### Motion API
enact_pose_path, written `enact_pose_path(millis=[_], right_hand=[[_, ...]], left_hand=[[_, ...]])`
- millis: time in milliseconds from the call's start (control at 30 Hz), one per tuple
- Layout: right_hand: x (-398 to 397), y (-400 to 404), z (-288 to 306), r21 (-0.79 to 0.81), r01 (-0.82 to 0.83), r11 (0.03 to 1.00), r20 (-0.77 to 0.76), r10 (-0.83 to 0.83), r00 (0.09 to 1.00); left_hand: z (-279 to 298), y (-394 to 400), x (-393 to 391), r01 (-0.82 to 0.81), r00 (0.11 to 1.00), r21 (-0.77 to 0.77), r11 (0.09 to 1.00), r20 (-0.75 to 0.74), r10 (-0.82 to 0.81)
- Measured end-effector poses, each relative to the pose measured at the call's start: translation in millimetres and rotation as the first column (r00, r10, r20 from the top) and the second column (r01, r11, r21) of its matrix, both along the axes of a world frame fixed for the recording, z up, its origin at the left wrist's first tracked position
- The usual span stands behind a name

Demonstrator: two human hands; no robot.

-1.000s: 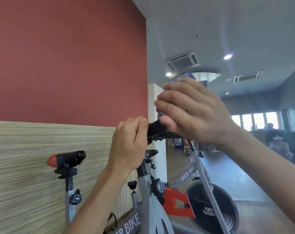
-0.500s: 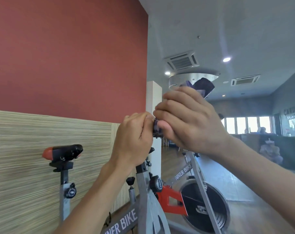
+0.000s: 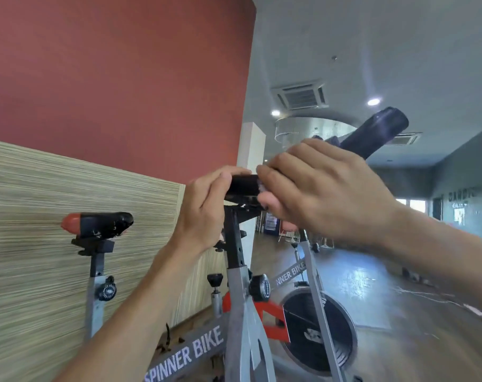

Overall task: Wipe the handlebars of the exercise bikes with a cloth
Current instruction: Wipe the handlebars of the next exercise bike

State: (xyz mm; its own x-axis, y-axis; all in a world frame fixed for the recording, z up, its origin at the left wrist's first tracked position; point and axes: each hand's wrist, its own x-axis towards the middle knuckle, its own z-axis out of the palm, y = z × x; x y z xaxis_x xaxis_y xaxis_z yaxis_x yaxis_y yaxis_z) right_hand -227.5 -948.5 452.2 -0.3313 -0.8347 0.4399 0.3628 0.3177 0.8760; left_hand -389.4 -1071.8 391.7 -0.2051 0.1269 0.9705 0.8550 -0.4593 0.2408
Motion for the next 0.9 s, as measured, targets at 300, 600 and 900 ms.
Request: enact_pose_path(millis=[300,600,900], right_hand=[[-47.0,-31.2,-11.0,-0.104,0.079,0.991,-0.13,-0.092,0.987],[-7.3,-26.9,-9.8,-0.14,0.146,0.979,-0.135,-0.165,0.977],[0.0,-23.8,-13.8,-0.167,0.162,0.973,-0.081,-0.178,0.981]], left_hand=[[2.3,-6.0,-13.2,0.134,0.989,-0.048,0.99,0.077,-0.13],[3.0,-8.6,-15.1,0.127,0.991,-0.021,0.992,0.046,-0.126],[0.9,-5.6,-21.4,0.086,0.996,0.008,0.996,0.008,-0.086]])
